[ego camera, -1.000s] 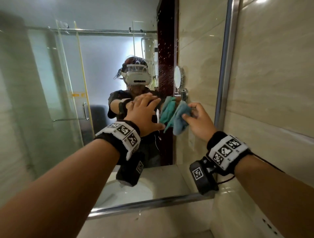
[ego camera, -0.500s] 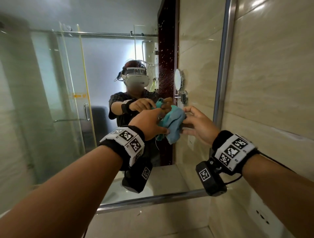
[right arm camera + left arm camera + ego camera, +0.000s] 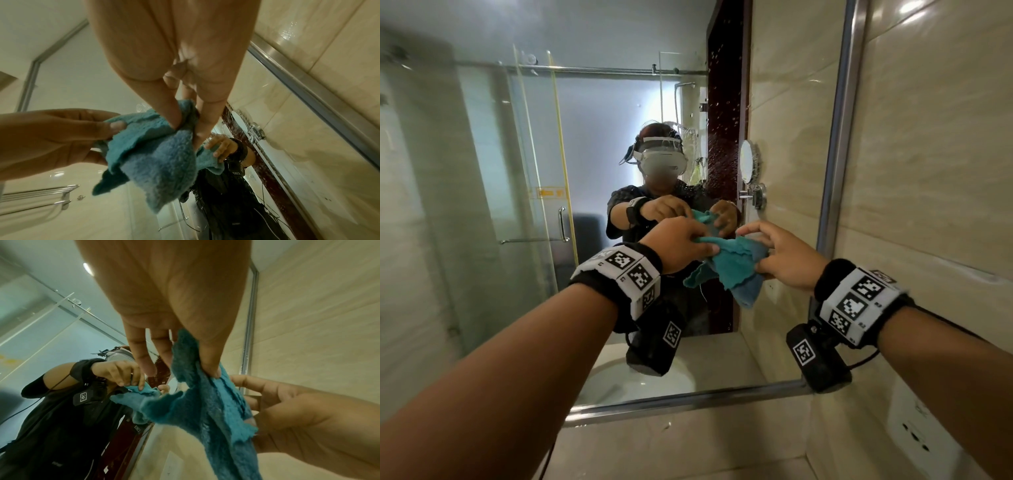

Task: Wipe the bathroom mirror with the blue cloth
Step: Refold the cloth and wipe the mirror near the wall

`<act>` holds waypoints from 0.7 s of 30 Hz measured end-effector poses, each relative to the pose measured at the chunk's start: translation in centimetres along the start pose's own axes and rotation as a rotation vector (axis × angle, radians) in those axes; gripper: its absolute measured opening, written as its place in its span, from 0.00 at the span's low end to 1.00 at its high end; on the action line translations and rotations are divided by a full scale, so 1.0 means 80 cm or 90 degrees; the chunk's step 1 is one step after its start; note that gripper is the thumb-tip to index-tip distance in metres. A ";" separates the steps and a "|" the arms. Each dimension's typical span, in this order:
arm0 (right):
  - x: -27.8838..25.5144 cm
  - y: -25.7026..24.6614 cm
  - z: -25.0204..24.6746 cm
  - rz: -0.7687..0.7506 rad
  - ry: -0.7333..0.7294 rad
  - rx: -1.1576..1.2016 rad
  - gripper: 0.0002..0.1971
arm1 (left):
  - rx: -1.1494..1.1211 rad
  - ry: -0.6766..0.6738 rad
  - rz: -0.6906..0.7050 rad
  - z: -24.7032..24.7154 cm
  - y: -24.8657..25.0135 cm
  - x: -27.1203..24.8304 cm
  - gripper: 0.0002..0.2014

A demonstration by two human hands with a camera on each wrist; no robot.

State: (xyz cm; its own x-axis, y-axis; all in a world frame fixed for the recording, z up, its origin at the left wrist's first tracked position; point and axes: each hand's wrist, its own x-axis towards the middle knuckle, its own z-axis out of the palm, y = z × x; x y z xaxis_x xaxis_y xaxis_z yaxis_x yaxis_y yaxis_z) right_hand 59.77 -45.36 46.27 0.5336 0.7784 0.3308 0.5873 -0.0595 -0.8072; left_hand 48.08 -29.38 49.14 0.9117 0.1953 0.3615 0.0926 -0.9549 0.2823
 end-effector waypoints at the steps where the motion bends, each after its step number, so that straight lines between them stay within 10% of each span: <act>1: 0.000 -0.001 0.000 0.001 -0.010 -0.016 0.26 | -0.017 0.004 0.002 0.001 0.002 0.000 0.14; 12: 0.009 0.005 -0.004 -0.004 0.173 0.028 0.18 | -0.118 -0.180 -0.005 -0.002 0.006 0.000 0.12; 21: 0.011 0.004 0.006 -0.051 0.115 0.188 0.21 | -0.171 -0.108 -0.017 0.017 0.013 0.008 0.21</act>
State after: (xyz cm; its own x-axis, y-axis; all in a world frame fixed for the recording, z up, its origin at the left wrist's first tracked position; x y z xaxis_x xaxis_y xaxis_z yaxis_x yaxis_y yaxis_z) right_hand 60.16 -44.39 46.11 0.6068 0.6489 0.4590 0.4449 0.2013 -0.8727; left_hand 49.30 -30.59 48.44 0.9664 0.1575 0.2032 0.0292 -0.8526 0.5218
